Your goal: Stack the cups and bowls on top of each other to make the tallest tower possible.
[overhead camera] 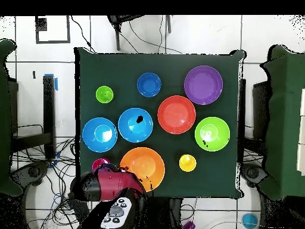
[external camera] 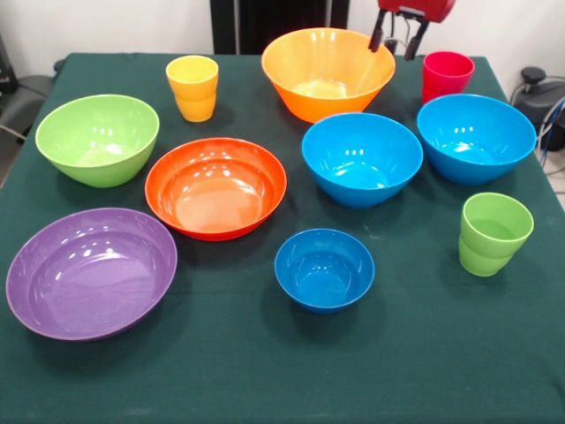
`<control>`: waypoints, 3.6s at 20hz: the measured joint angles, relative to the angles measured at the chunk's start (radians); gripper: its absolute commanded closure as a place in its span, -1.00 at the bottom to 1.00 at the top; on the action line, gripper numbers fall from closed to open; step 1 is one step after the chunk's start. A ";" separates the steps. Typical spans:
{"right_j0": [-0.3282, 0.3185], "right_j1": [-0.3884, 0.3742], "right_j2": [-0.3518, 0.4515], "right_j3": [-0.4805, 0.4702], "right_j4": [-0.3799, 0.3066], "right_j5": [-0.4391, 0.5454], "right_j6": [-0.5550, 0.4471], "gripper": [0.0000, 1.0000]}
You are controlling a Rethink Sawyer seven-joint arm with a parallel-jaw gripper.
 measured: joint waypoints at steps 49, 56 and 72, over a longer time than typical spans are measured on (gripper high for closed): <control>-0.022 0.053 -0.025 -0.120 0.032 0.063 0.000 -1.00; -0.063 -0.035 -0.026 -0.118 0.032 0.125 0.000 -1.00; -0.071 -0.072 -0.032 -0.115 0.031 0.139 0.000 -1.00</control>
